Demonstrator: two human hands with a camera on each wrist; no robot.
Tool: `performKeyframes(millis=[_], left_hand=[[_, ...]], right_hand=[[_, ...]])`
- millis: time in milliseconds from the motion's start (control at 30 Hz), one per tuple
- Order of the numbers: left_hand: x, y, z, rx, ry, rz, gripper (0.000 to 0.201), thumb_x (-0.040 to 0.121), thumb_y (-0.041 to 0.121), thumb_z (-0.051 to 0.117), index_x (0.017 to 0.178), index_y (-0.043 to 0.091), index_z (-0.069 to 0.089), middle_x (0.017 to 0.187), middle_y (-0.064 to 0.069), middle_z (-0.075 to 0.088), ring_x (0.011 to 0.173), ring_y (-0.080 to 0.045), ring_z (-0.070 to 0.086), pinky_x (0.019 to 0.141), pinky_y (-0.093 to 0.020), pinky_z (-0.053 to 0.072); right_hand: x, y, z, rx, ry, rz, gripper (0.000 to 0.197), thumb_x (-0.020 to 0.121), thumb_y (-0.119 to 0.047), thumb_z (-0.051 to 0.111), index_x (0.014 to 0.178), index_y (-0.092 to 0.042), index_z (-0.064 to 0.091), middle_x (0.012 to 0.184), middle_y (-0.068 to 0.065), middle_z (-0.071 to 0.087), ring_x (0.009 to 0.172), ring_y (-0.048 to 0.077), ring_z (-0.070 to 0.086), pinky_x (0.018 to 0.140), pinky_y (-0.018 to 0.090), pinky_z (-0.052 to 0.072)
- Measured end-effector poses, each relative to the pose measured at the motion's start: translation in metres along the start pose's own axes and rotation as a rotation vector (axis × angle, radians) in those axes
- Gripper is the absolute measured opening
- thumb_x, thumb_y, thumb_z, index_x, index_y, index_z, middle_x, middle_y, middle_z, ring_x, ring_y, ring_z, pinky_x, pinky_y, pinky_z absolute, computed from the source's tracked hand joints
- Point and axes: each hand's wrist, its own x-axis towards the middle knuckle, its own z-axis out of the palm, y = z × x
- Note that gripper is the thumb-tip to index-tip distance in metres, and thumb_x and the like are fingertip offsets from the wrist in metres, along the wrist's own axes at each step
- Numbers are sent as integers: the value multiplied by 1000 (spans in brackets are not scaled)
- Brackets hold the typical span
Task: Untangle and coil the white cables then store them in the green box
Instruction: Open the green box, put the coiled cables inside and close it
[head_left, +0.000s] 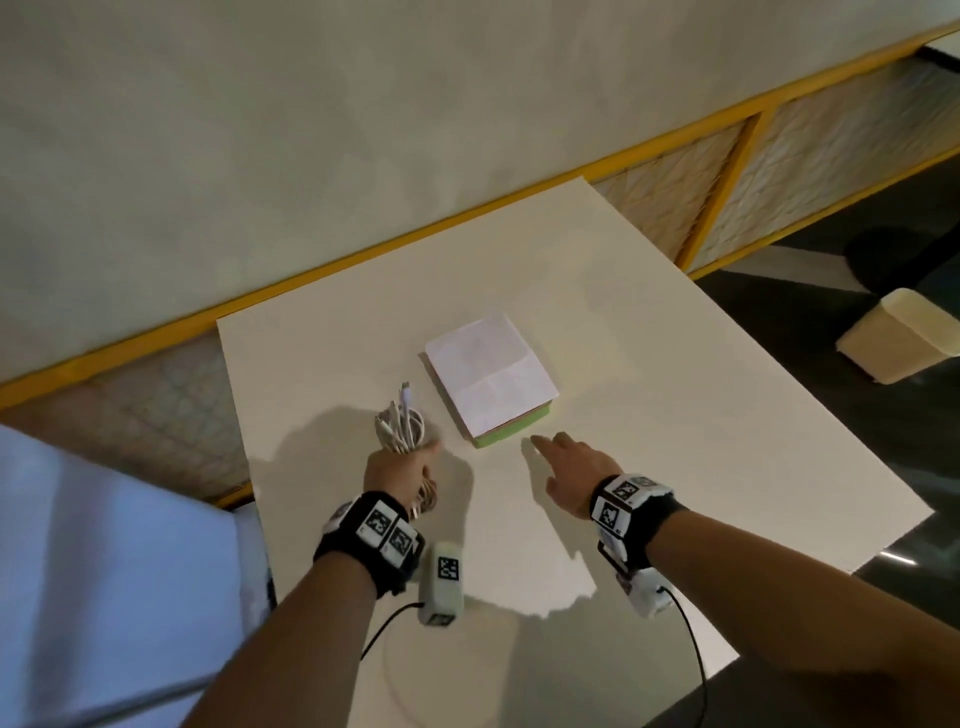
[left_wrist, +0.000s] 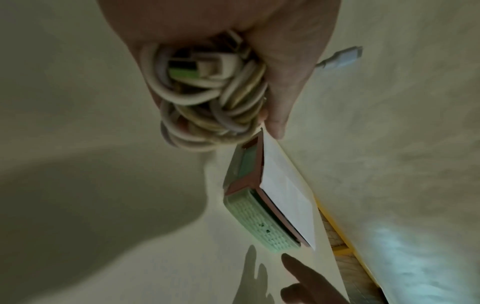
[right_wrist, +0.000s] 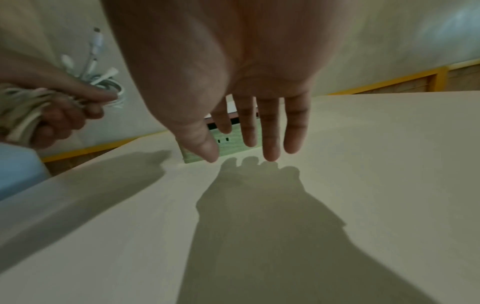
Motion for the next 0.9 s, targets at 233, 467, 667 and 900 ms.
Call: performKeyframes(millis=[233,467,667,900], left_hand=[[21,17,47,85,90,-8,35,72,36,77,75,4,67,76,-11,69,72,-27,68,68,-36,55],[26,21,65,83,84,-34,29,77,31,75,84,6,63,81,-9,64,71,-24,60,61,-27,43],[28,23,62,91,55,-61,27,75,28,75,84,5,65,72,-5,63,56,-20,57,45,-23,42],[32,21,61,87,40,-54,30,73,29,77,86,8,59,71,-3,61,71,-24,60,68,-31,48]], right_hand=[[23,14,4,-179,62,-138,75,88,-21,41,149,-26,-3,137,8,43,109,32,56,88,40,44],[34,14,4,-200,104,-153,73,88,-23,39,149,-24,-1,128,8,50,106,32,58,90,41,43],[38,13,6,-213,114,-134,75,87,-23,38,149,-26,-4,117,8,58,101,31,60,89,40,42],[37,11,6,-93,194,-80,45,94,-27,35,138,-25,27,114,7,60,103,30,58,86,39,42]])
